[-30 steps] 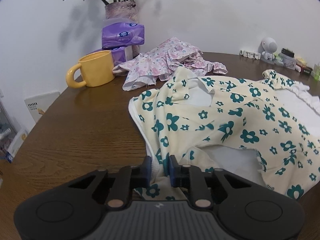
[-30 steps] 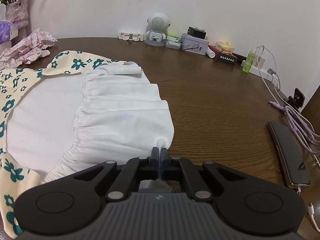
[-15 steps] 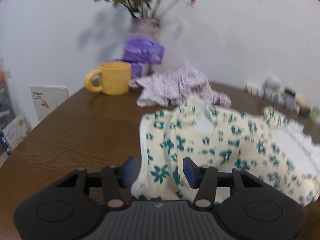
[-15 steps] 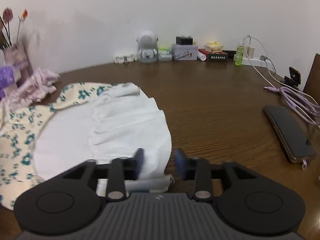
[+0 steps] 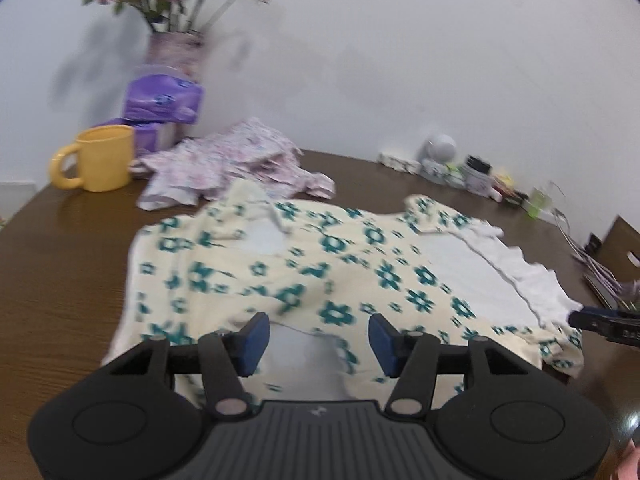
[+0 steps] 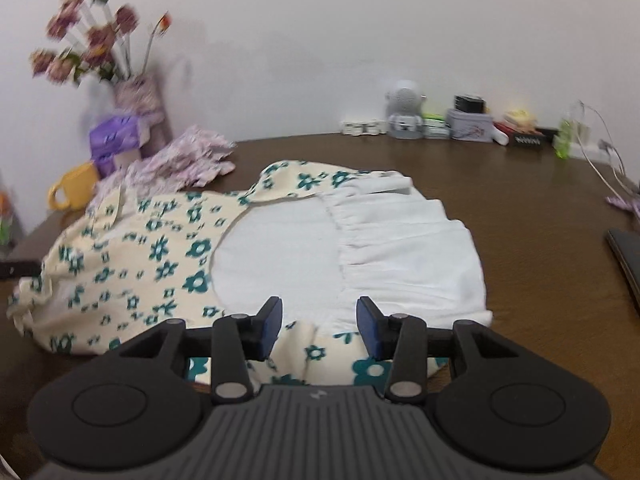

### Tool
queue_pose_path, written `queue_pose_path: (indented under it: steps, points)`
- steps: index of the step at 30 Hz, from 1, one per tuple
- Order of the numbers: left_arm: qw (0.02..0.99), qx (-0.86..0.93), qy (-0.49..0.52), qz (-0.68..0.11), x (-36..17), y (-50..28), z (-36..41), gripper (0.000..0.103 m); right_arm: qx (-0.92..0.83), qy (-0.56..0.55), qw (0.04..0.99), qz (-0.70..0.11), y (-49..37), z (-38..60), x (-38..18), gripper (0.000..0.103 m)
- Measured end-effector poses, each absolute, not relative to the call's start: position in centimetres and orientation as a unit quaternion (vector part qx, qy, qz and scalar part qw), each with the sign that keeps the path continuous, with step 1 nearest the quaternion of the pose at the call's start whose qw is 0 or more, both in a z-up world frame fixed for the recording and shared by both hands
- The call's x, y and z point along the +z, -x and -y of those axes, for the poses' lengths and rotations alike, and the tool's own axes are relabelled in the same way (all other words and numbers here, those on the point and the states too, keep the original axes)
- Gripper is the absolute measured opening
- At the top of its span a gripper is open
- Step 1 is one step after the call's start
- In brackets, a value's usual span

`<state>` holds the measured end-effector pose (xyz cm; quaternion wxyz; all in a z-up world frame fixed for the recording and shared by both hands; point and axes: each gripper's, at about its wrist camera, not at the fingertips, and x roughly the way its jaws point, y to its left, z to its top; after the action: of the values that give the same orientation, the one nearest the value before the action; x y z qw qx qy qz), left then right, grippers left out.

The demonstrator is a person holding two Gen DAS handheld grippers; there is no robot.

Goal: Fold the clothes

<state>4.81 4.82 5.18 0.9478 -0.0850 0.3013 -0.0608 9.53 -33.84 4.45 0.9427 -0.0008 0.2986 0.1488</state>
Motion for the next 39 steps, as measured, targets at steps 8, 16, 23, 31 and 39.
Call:
queue_pose_path:
  steps: [8,16,23,31,39]
  points:
    - [0.935,-0.089,0.059,-0.337,3.5,-5.2,-2.7,0.052,0.114,0.023,0.940,-0.322,-10.1,34.1,2.6,0.042]
    - [0.929,-0.087,0.052,-0.357,2.5,-5.7,-2.2,0.052,0.127,0.046,0.929,-0.344,-11.2,33.4,1.4,0.042]
    - [0.931,-0.084,0.046,-0.353,2.3,-5.7,-2.1,0.053,0.129,0.052,0.924,-0.355,-11.1,33.2,1.2,0.004]
    - [0.931,-0.078,0.052,-0.352,2.3,-5.7,-2.0,0.053,0.110,0.004,0.941,-0.320,-10.5,34.9,3.4,0.001]
    - [0.933,-0.075,0.047,-0.348,2.2,-5.5,-1.8,0.053,0.099,0.056,0.952,-0.285,-13.8,34.5,6.0,0.001]
